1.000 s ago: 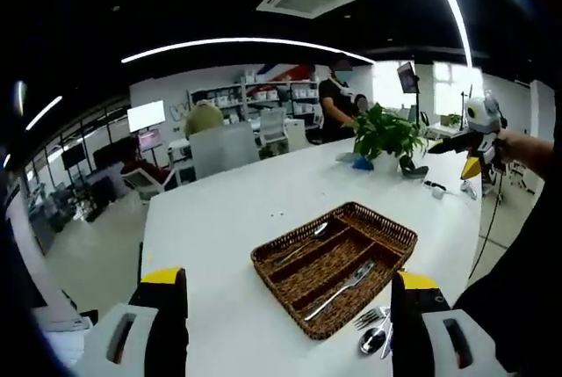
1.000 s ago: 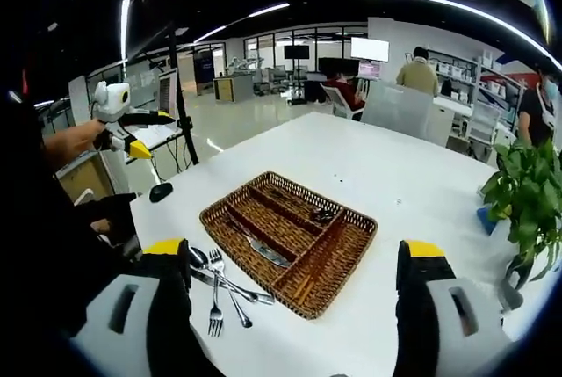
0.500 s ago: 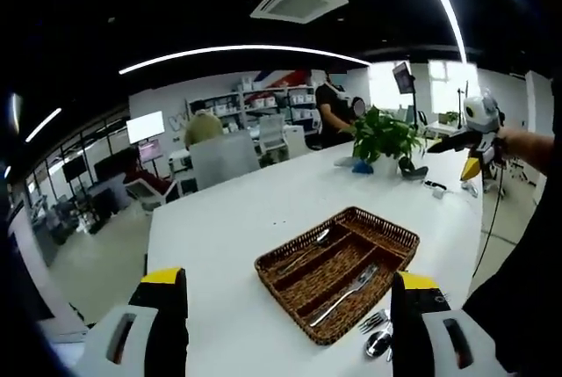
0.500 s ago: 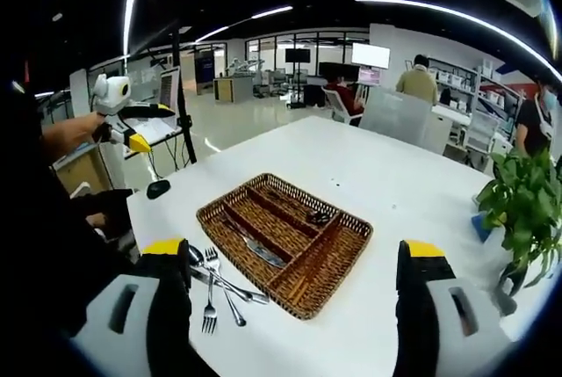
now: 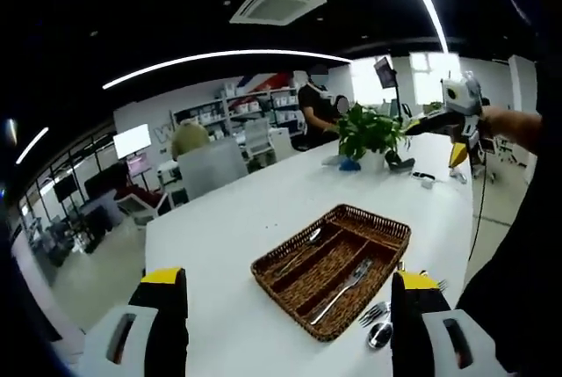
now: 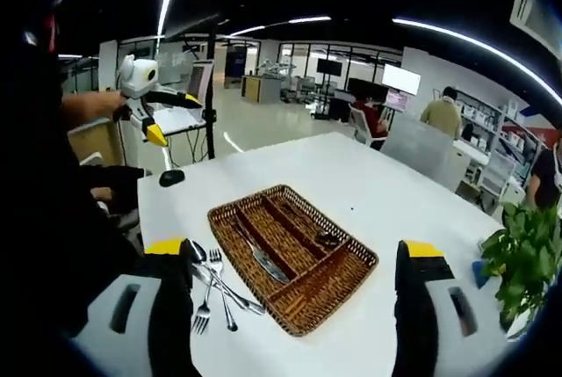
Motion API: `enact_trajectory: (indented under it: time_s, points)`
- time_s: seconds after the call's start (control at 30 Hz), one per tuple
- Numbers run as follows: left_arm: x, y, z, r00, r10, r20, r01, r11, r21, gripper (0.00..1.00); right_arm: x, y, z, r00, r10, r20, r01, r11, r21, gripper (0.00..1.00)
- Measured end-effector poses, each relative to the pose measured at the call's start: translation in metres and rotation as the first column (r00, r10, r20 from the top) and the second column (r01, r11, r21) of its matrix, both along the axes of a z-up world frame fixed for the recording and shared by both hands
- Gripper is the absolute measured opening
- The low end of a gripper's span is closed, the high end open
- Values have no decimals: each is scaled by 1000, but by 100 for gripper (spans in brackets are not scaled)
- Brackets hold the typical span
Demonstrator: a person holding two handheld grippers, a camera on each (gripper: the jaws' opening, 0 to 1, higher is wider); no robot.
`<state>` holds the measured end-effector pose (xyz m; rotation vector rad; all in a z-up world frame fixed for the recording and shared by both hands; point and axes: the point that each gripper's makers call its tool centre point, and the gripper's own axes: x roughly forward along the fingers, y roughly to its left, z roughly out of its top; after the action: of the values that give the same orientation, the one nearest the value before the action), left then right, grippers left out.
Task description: Arrange the knives, forks, and spoons in their matching storage slots by inserting each utensil handle-first until every utensil is classified and aligned in the correct compartment
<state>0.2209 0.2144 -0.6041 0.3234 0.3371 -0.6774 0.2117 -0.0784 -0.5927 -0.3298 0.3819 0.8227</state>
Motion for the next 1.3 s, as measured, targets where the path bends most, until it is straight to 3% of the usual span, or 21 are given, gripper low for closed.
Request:
enact_trajectory:
  time_s: [0.3, 0.53, 0.63, 0.93, 1.3]
  points:
    - [-5, 14, 4, 999, 31, 22, -31, 1000, 2, 100, 4, 24, 5, 996, 84, 20, -84, 996, -31, 96]
    - [-10, 15, 0, 1000, 19, 4, -19, 1000, 7, 100, 6, 43, -1, 991, 136, 17, -135, 990, -47, 96]
    - [-12, 13, -7, 1000, 7, -26, -7, 1000, 11, 100, 4, 49, -5, 988, 156, 9, -155, 987, -46, 92]
    - [-19, 10, -12, 1000, -15, -26, 16, 999, 28, 100, -5, 69, -28, 973, 232, -14, -233, 970, -75, 86]
    - [-18, 19, -17, 1000, 0, -28, 1, 999, 32, 100, -9, 92, -51, 952, 304, -33, -306, 947, -102, 83]
